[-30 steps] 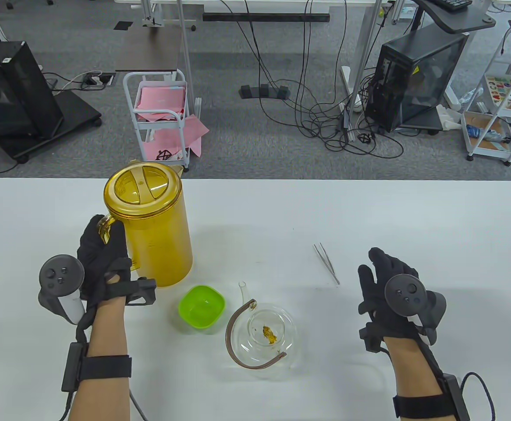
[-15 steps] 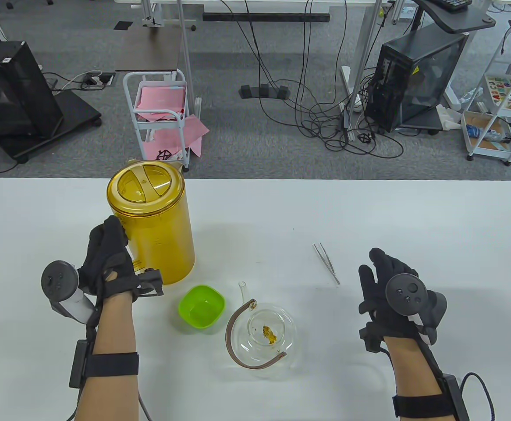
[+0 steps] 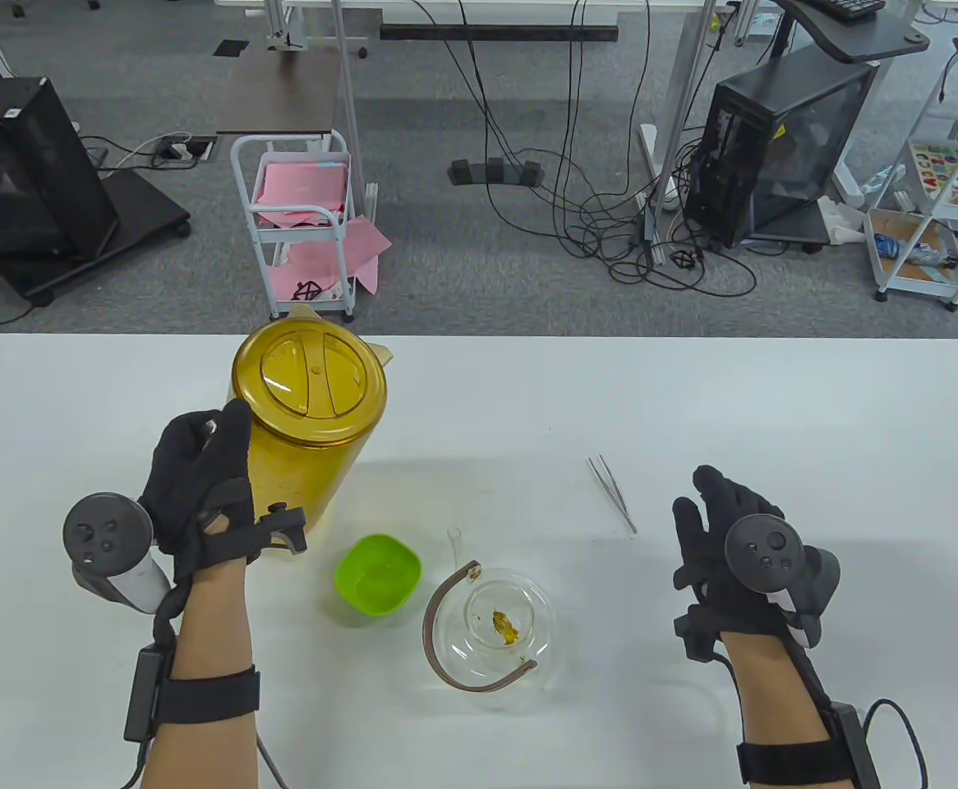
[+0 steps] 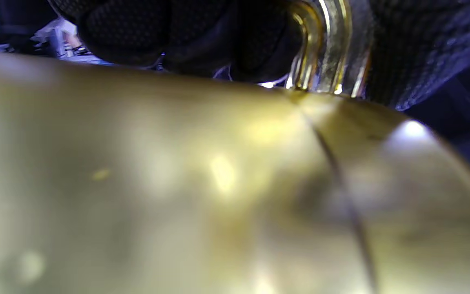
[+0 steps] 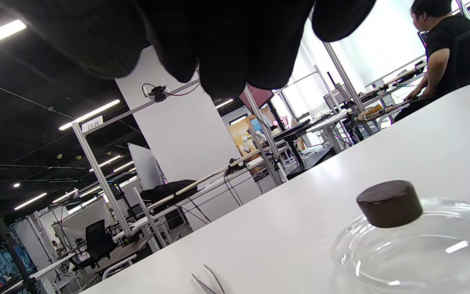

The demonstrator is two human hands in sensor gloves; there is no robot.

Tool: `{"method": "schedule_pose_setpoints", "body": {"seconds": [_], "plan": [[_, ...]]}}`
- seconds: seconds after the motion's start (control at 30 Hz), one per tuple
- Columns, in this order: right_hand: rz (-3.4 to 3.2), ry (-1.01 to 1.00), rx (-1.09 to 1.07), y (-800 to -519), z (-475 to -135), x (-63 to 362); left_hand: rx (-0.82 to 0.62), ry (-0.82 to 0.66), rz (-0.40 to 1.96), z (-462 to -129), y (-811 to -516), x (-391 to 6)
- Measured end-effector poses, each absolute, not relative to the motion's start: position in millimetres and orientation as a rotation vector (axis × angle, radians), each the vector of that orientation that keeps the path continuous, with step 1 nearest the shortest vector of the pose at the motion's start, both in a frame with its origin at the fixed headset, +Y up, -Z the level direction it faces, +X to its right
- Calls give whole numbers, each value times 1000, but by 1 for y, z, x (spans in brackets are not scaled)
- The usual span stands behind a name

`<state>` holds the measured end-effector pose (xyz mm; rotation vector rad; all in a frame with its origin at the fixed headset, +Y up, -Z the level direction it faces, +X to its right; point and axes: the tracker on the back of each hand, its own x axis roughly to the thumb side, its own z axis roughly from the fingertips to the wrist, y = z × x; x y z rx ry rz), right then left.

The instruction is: Make chrysanthemum tea

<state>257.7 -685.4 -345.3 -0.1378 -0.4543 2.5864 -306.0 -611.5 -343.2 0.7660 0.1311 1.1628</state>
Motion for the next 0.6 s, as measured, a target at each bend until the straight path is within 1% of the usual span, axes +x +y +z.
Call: {"method": "schedule_pose_setpoints", "body": {"seconds": [0.1, 0.13, 0.2, 0.37, 0.47, 0.6], "plan": [[2584, -457, -138, -685, -345, 258, 760, 85, 1072, -336, -596, -296], [2582, -457, -139, -685, -345, 258, 726, 47, 1042, -334, -589, -292], [2580, -458, -140, -685, -344, 259, 714, -19, 985, -329, -578, -284], [2576, -458, -138, -684, -344, 259, 609, -191, 851, -316, -552, -261], [2576, -458, -137, -684, -344, 259, 569, -264, 767, -310, -544, -248], [2573, -457, -131, -684, -344, 259, 514, -347, 672, -307, -543, -227]]}}
